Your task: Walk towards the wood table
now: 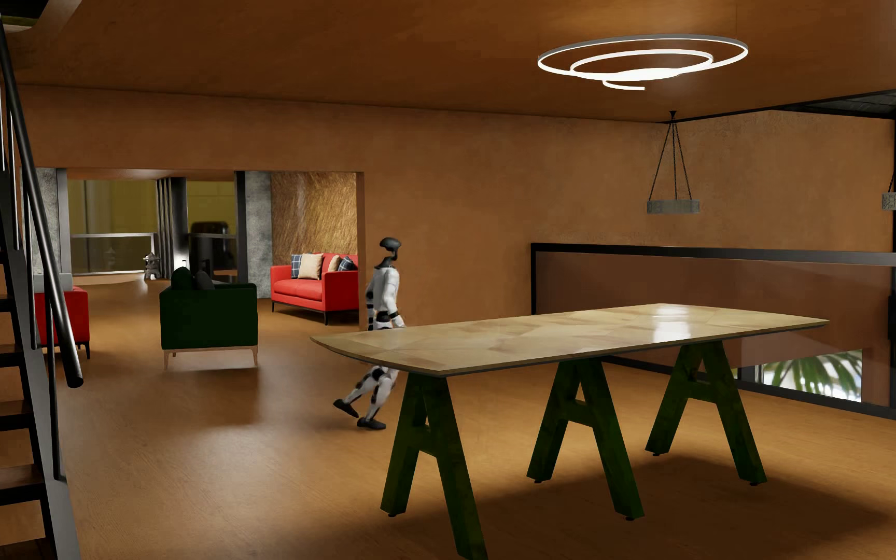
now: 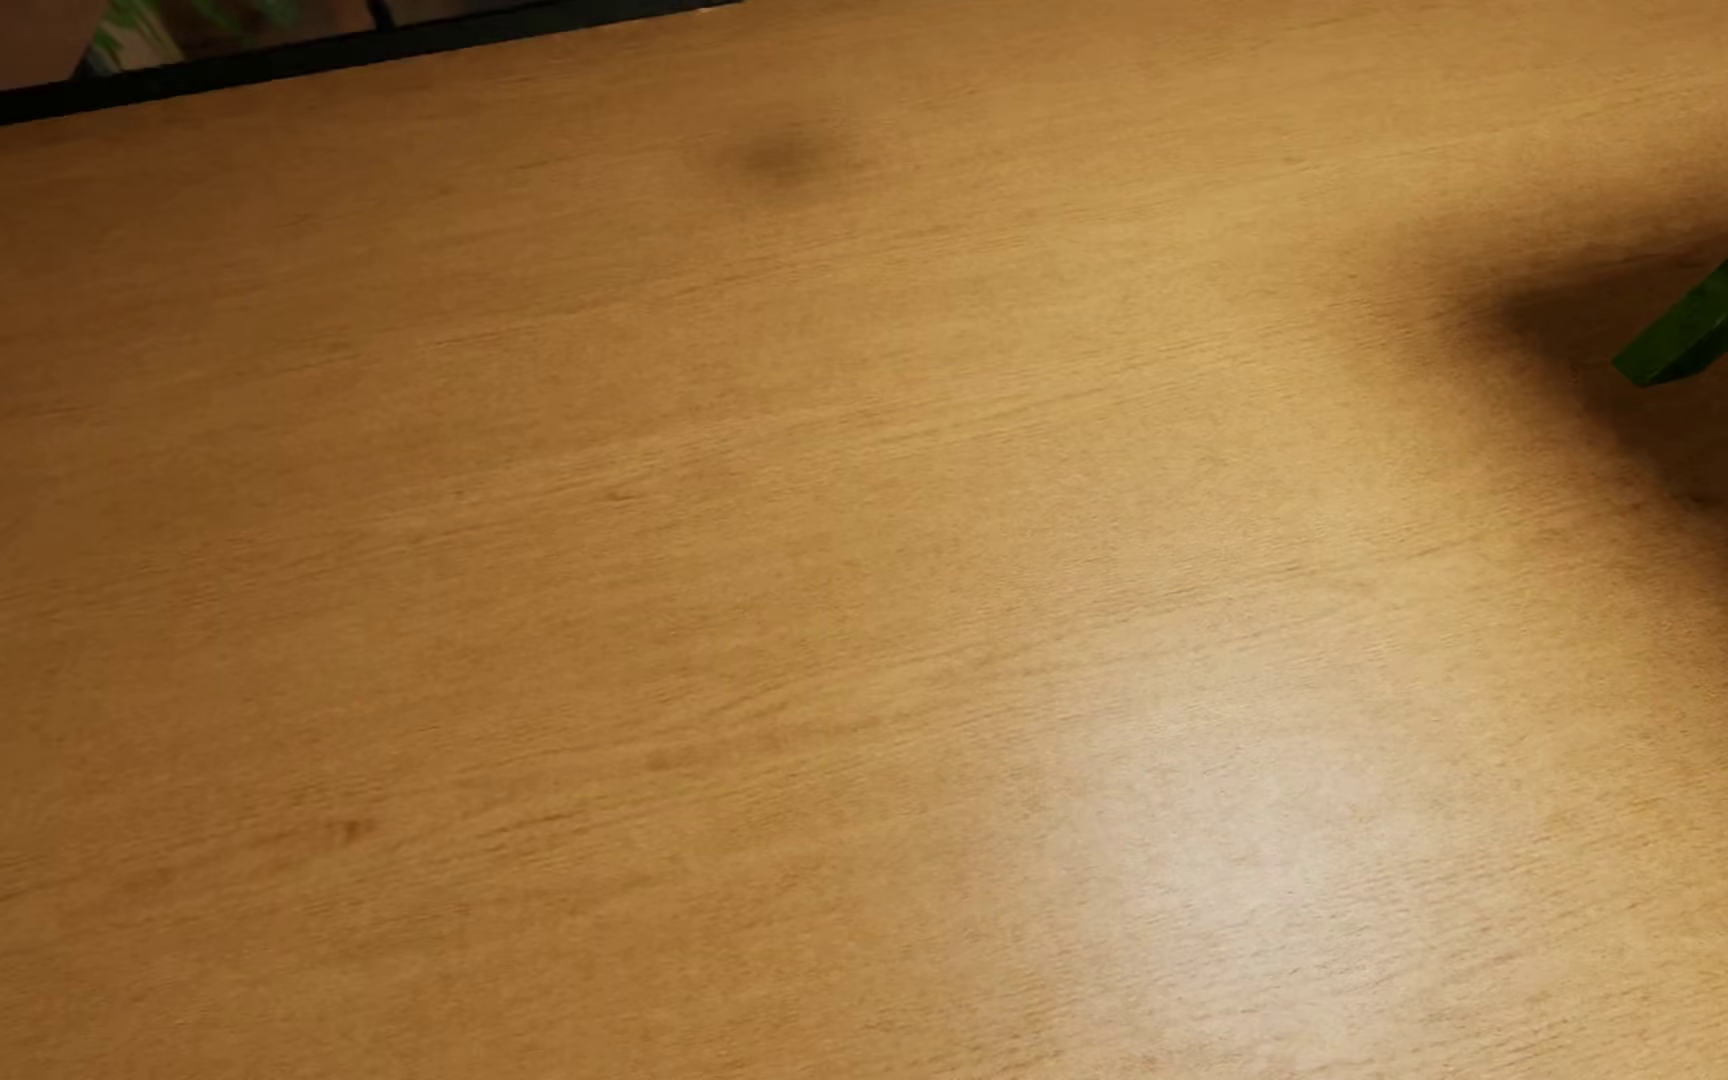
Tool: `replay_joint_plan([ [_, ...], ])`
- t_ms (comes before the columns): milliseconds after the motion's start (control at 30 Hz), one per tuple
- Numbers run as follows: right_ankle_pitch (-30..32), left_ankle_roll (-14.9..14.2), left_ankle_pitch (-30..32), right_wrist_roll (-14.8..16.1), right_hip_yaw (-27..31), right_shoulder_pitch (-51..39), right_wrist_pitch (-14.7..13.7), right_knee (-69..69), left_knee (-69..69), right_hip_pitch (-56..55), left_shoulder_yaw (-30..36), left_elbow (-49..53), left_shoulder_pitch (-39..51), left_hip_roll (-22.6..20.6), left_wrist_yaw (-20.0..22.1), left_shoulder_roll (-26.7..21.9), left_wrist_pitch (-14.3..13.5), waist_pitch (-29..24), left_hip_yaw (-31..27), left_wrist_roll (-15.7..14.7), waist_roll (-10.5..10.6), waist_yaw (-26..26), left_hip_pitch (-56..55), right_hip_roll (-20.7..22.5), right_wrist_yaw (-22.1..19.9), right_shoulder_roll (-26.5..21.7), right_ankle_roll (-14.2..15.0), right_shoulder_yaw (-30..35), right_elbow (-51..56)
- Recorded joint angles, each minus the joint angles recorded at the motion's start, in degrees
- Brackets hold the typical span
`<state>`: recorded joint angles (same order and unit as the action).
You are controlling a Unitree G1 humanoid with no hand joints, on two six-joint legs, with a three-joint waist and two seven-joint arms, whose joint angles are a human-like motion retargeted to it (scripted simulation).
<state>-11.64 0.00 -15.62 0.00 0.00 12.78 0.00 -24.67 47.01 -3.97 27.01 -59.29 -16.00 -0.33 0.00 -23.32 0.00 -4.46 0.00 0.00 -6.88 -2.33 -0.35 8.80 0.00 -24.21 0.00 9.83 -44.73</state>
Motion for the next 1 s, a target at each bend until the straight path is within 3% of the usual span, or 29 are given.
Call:
replay_joint_plan([
  [133, -4.7, 0.0, 1.0, 0.0, 0.0, -4.6, 0.0, 1.1, -8.3, 3.2, -2.2, -2.4, -4.0, 2.0, 0.0, 0.5, 0.0, 1.5, 0.0, 0.0, 1.0, -6.3, 1.4, -3.2, 0.0, 1.0, 0.0, -3.0, -5.4],
  [267, -1.4, 0.0, 3.6, 0.0, 0.0, -6.0, 0.0, 1.3, -10.0, 3.7, -1.3, -3.2, -7.4, 2.0, 0.0, -0.1, 0.0, 0.8, 0.0, 0.0, 2.2, -9.1, -1.2, -3.9, 0.0, 3.1, 0.0, 2.0, -5.0],
  [400, -0.1, 0.0, 5.7, 0.0, 0.0, -0.5, 0.0, 1.1, -13.3, 5.9, -2.6, -4.3, -9.8, 3.2, 0.0, -0.1, 0.0, -0.8, 0.0, 0.0, 3.4, -7.8, -5.6, -6.0, 0.0, 4.1, 0.0, 6.2, -4.1],
  [600, 6.2, 0.0, 0.3, 0.0, 0.0, 6.0, 0.0, 0.6, -21.2, 10.6, -3.0, -1.4, -7.7, 2.8, 0.0, -1.2, 0.0, -4.8, 0.0, 0.0, 3.6, -4.8, -18.7, -7.7, 0.0, 3.9, 0.0, 7.3, -17.8],
  [633, 7.2, 0.0, 1.6, 0.0, 0.0, 6.4, 0.0, 0.4, -18.2, 11.4, -3.0, -0.9, -7.4, 2.3, 0.0, -1.3, 0.0, -5.3, 0.0, 0.0, 4.0, -5.2, -20.7, -7.8, 0.0, 3.7, 0.0, 8.0, -19.0],
  [667, 7.9, 0.0, 5.4, 0.0, 0.0, 6.6, 0.0, 0.2, -31.6, 12.5, -3.0, -0.4, -7.4, 1.7, 0.0, -1.3, 0.0, -5.7, 0.0, 0.0, 4.5, -5.8, -22.6, -7.8, 0.0, 3.6, 0.0, 8.6, -19.9],
  [700, 8.4, 0.0, 6.7, 0.0, 0.0, 6.6, 0.0, 0.0, -31.7, 13.6, -3.1, 0.1, -7.7, 1.1, 0.0, -1.2, 0.0, -5.9, 0.0, 0.0, 5.2, -6.7, -24.2, -7.8, 0.0, 3.5, 0.0, 9.0, -20.2],
  [800, 8.6, 0.0, 2.7, 0.0, 0.0, 6.4, 0.0, -0.8, -35.1, 18.9, -4.0, 3.5, -10.6, 0.0, 0.0, -0.9, 0.0, -6.1, 0.0, 0.0, 7.7, -10.5, -25.0, -8.1, 0.0, 3.1, 0.0, 9.1, -17.2],
  [833, 8.5, 0.0, 2.3, 0.0, 0.0, 6.5, 0.0, -1.3, -22.4, 20.7, -3.9, 5.0, -11.4, -0.2, 0.0, -0.8, 0.0, -6.0, 0.0, 0.0, 8.3, -12.0, -25.0, -8.3, 0.0, 2.9, 0.0, 9.0, -14.1],
  [867, 8.5, 0.0, 3.6, 0.0, 0.0, 6.8, 0.0, -1.9, -20.6, 21.8, -3.6, 5.9, -11.1, -0.2, 0.0, -0.8, 0.0, -5.4, 0.0, 0.0, 8.0, -13.5, -26.4, -8.7, 0.0, 2.9, 0.0, 9.3, -10.2],
  [900, 9.6, 0.0, 8.8, 0.0, 0.0, 6.5, 0.0, -2.5, -15.9, 21.7, -3.5, 5.6, -9.5, 0.0, 0.0, -1.0, 0.0, -4.5, 0.0, 0.0, 6.3, -14.3, -30.6, -9.2, 0.0, 3.5, 0.0, 10.4, -6.9],
  [967, 17.5, 0.0, 16.6, 0.0, 0.0, 4.7, 0.0, -4.6, -3.3, 21.6, -3.8, 3.1, -3.3, -1.7, 0.0, -1.6, 0.0, -3.9, 0.0, 0.0, 1.0, -12.2, -38.2, -9.7, 0.0, 5.0, 0.0, 14.9, -5.2],
  [1000, 22.2, 0.0, 15.2, 0.0, 0.0, 3.8, 0.0, -8.2, 0.3, 20.3, -3.7, 3.5, -0.5, -3.1, 0.0, -1.6, 0.0, -4.2, 0.0, 0.0, -0.5, -11.1, -37.9, -9.6, 0.0, 4.9, 0.0, 18.3, -5.8],
])
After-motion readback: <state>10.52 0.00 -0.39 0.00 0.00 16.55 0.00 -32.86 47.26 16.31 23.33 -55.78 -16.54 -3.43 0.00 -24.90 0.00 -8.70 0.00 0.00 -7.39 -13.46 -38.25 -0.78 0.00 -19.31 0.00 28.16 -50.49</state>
